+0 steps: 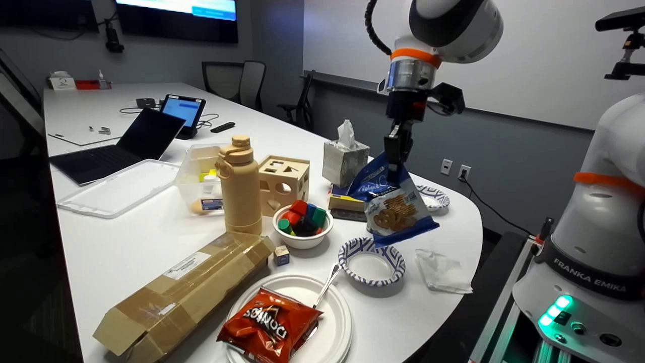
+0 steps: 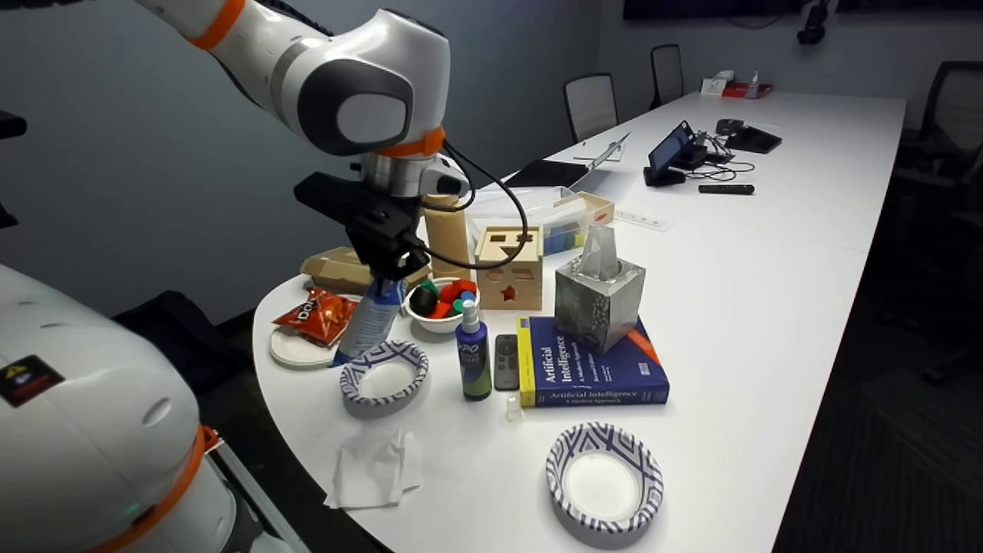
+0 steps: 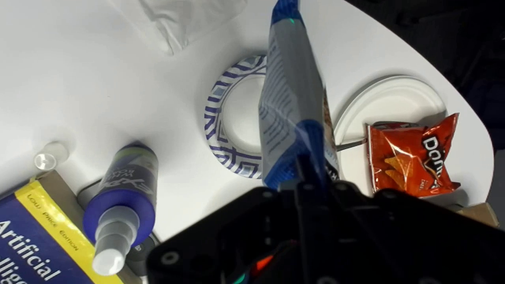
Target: Remove the lid from the white and blue bottle, move the white and blue packet to the bowl on the left then place the red packet in the bowl on the right.
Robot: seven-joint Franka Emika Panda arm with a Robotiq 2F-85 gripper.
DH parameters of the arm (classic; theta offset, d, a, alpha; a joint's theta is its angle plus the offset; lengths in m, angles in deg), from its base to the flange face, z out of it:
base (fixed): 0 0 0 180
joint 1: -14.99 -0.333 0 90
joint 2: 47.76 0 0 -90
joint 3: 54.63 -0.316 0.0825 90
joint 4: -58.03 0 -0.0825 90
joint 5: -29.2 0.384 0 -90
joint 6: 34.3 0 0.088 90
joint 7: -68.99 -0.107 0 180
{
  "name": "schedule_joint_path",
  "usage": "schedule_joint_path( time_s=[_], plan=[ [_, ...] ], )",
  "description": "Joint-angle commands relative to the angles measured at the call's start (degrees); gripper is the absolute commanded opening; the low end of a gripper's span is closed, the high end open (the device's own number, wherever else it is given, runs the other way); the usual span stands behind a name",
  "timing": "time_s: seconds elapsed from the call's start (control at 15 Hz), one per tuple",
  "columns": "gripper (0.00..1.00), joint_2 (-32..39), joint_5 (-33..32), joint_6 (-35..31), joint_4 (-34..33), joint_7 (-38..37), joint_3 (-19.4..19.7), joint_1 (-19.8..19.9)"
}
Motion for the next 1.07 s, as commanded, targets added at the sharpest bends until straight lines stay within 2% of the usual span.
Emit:
schedule_joint_path(
  time_s=[0.0,0.67,0.73,0.8,0.87,1.0],
  plan=[
    [0.00,5.64,2.56,-3.29,-0.77,2.64,-0.98,-2.04],
    [0.00,13.10,2.87,-15.13,-0.70,2.82,-3.96,-2.32],
    [0.26,13.09,2.56,-16.39,-0.38,2.52,-4.23,-2.22],
    [0.27,13.04,1.93,-16.85,-0.37,1.98,-4.48,-2.02],
    [0.32,12.81,1.51,-17.12,-0.36,1.66,-4.62,-1.88],
    [0.47,11.81,2.47,-16.74,-0.38,2.54,-4.49,-2.34]
  ],
)
